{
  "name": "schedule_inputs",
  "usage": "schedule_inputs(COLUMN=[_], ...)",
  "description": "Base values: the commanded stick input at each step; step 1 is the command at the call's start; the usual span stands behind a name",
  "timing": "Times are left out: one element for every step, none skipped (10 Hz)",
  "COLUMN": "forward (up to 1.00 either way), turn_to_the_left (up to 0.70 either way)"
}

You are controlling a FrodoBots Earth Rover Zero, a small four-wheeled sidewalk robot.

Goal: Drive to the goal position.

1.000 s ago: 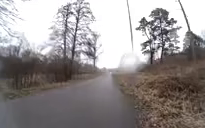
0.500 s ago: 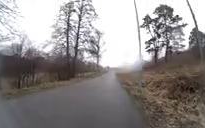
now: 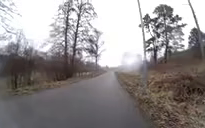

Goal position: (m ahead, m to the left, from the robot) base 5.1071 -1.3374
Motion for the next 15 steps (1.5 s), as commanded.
schedule_inputs(forward=[0.67, 0.68, 0.69, 0.70, 0.70, 0.70, 0.70, 0.70, 0.70, 0.70, 0.70, 0.70, 0.70, 0.70, 0.70], turn_to_the_left=[0.00, 0.00, 0.00, 0.00, 0.00, 0.00, 0.00, 0.00, 0.00, 0.00, 0.00, 0.00, 0.00, 0.00, 0.00])
